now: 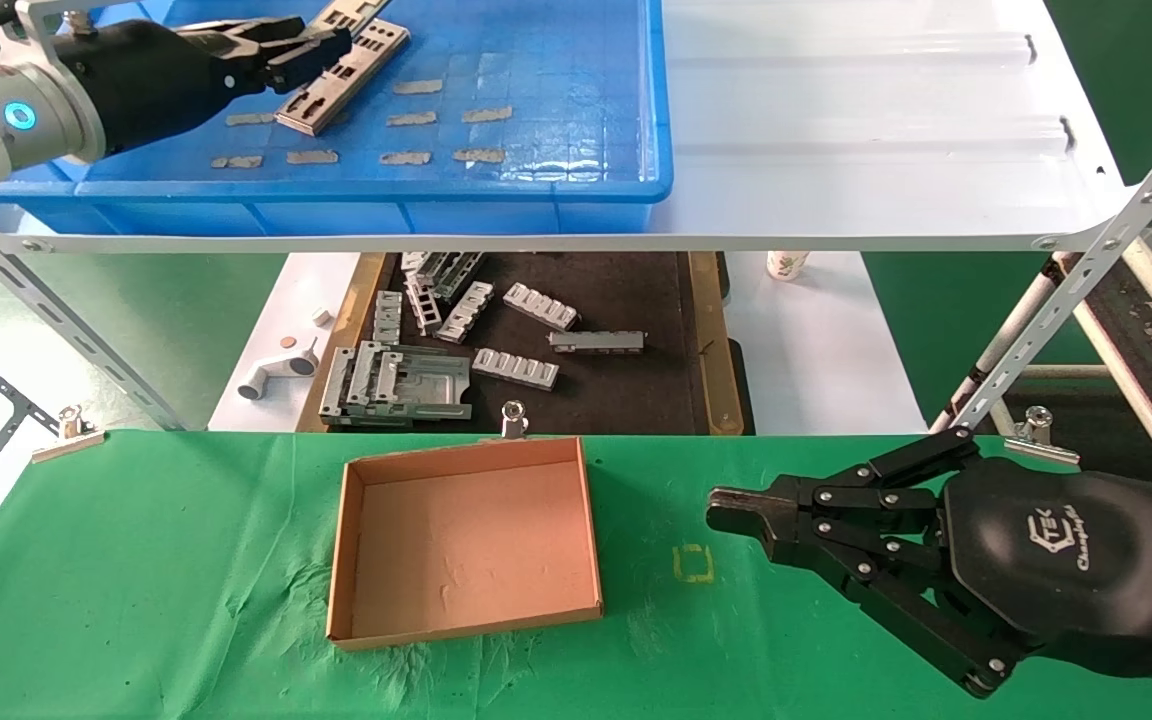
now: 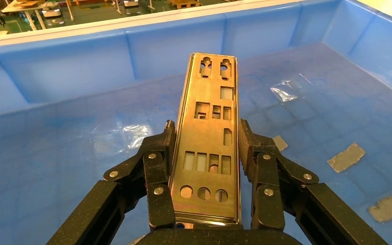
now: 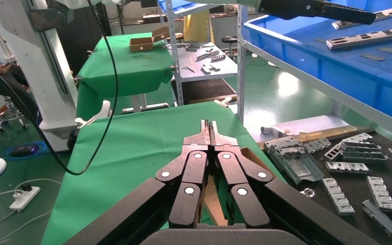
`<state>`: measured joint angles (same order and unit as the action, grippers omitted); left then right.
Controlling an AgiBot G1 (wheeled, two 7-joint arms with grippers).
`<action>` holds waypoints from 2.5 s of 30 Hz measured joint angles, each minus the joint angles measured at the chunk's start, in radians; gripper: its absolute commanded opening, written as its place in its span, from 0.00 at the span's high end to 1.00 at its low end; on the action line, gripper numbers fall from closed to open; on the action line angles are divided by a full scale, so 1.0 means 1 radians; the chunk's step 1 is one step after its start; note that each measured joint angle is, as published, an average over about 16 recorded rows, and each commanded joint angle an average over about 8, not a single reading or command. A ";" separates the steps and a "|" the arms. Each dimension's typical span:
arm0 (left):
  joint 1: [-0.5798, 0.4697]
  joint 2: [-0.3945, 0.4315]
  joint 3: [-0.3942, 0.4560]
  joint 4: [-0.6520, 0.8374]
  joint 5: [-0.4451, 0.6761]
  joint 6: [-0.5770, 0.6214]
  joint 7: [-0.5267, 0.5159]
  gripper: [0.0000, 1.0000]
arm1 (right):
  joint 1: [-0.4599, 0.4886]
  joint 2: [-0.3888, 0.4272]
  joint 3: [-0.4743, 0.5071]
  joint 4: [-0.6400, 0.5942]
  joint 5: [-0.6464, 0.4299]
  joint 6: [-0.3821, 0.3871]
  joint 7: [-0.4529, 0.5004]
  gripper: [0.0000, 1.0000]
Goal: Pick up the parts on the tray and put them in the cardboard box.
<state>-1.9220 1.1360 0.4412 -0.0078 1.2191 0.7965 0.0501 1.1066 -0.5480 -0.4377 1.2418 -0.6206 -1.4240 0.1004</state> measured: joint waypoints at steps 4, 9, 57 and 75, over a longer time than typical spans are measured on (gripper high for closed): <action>0.003 0.006 0.002 0.005 0.003 -0.014 0.002 1.00 | 0.000 0.000 0.000 0.000 0.000 0.000 0.000 1.00; 0.008 0.016 0.005 0.011 0.007 -0.035 0.002 0.99 | 0.000 0.000 0.000 0.000 0.000 0.000 0.000 1.00; 0.016 0.013 0.006 0.008 0.010 -0.038 -0.011 0.95 | 0.000 0.000 0.000 0.000 0.000 0.000 0.000 1.00; 0.018 0.015 0.008 0.009 0.012 -0.040 -0.009 1.00 | 0.000 0.000 0.000 0.000 0.000 0.000 0.000 1.00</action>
<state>-1.9036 1.1507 0.4490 0.0008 1.2311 0.7562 0.0406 1.1066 -0.5480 -0.4378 1.2418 -0.6206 -1.4239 0.1003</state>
